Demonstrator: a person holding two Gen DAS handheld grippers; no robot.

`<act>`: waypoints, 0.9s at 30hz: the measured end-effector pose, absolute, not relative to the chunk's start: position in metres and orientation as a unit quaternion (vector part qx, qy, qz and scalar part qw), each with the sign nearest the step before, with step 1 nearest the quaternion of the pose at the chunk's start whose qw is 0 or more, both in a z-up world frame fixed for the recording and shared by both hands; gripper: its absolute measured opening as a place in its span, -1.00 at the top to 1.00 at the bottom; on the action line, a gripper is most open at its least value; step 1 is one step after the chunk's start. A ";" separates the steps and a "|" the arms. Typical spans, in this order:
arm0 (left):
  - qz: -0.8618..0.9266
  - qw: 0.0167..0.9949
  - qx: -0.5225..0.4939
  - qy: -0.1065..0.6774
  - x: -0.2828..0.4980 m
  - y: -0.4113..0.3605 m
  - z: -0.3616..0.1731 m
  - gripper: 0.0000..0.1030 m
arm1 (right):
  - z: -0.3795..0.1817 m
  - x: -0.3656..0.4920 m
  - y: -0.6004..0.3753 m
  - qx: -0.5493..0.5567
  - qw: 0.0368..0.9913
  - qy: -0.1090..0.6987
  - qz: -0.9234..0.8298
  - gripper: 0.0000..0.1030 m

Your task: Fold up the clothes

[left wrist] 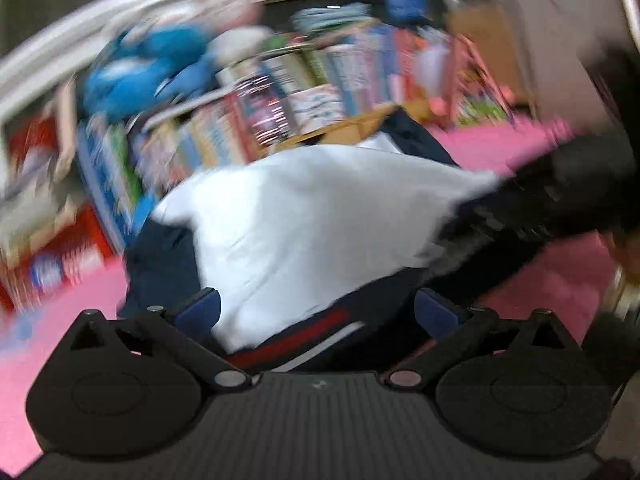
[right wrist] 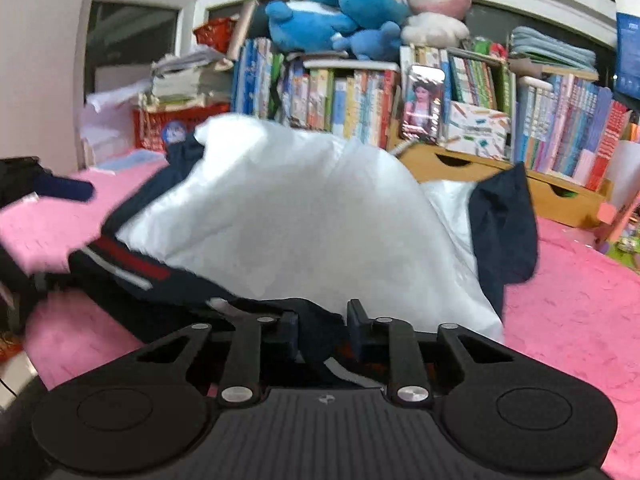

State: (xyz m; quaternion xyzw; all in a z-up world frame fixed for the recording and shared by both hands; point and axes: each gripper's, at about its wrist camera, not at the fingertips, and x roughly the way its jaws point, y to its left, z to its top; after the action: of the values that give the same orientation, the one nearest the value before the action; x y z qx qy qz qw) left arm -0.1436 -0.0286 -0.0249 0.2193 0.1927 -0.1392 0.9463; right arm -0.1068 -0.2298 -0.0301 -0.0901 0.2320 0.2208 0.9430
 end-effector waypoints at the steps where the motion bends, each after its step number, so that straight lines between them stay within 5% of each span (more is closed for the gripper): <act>1: -0.136 0.941 0.248 0.187 -0.143 -0.039 -0.029 -1.00 | -0.028 -0.107 -0.228 -0.090 0.943 0.229 0.223 0.57; 3: -0.121 0.934 0.274 0.195 -0.130 -0.047 -0.042 -0.84 | -0.024 -0.108 -0.225 -0.088 0.944 0.222 0.227 0.57; 5: -0.076 0.938 0.254 0.224 -0.112 -0.036 -0.051 -0.19 | -0.022 -0.113 -0.229 -0.097 0.947 0.218 0.216 0.57; 8: -0.012 0.954 0.161 0.254 -0.098 0.007 -0.049 0.05 | -0.030 -0.122 -0.246 -0.125 0.948 0.224 0.187 0.43; 9: -0.003 0.956 0.140 0.256 -0.099 0.019 -0.045 0.04 | -0.035 -0.124 -0.251 -0.138 0.947 0.228 0.180 0.24; 11: 0.024 0.959 0.125 0.253 -0.104 0.036 -0.040 -0.30 | -0.046 -0.130 -0.259 -0.167 0.944 0.233 0.162 0.22; 13: 0.047 0.960 0.125 0.248 -0.110 0.045 -0.036 -0.36 | -0.054 -0.134 -0.261 -0.195 0.945 0.229 0.132 0.42; 18: 0.081 0.962 0.107 0.238 -0.126 0.058 -0.026 -0.37 | -0.042 -0.139 -0.270 -0.167 0.958 0.209 0.103 0.41; 22: 0.090 0.964 0.090 0.234 -0.138 0.070 -0.017 -0.55 | -0.029 -0.145 -0.292 -0.156 0.966 0.193 0.068 0.00; 27: 0.078 0.957 0.122 0.251 -0.154 0.063 -0.020 -0.61 | -0.040 -0.158 -0.305 -0.190 0.956 0.216 0.057 -0.09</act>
State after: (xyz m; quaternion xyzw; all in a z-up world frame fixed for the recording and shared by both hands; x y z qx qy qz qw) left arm -0.1539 0.0632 -0.0200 0.1216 0.2514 0.0777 0.9571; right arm -0.1584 -0.3045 -0.0403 -0.1899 0.2162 0.0573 0.9560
